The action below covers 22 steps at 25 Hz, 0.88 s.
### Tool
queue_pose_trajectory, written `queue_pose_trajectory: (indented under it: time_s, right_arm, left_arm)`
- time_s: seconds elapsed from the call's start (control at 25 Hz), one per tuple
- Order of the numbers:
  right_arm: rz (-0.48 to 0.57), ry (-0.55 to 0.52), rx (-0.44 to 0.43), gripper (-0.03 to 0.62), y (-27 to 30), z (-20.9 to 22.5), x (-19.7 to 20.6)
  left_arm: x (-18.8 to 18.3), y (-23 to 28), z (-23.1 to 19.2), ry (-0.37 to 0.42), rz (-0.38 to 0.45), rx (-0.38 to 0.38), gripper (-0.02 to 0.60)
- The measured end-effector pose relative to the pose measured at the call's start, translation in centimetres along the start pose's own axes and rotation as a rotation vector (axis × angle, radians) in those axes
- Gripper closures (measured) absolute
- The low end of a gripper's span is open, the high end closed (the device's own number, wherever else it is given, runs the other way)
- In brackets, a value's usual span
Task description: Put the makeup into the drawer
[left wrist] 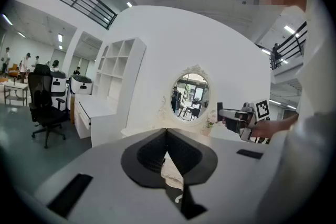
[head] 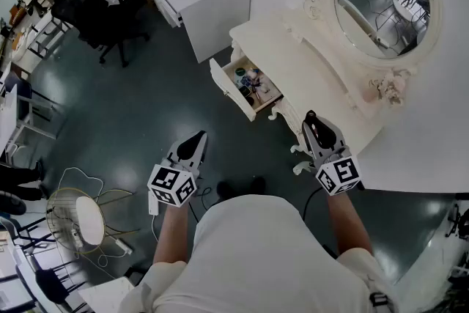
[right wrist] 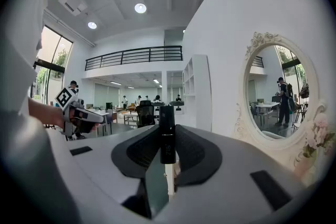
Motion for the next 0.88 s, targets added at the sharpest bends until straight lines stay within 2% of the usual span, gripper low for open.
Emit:
queue_pose_trajectory:
  time_s: [0.88]
  right_arm:
    - [0.004,0.005,-0.044,0.491,-0.4,2.1,0.7]
  left_arm:
    - [0.4,0.6,1.8,-0.025,-0.001,-0.044,0.565]
Point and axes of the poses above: the fingertips, and each gripper's own axes: y forward along the fingers, z to its right, x out of its underside, the point moved 8 cm from there along -y, backward along the fingers, and after that the axes turned 14 degrees about -z, right-handed, at the moved point
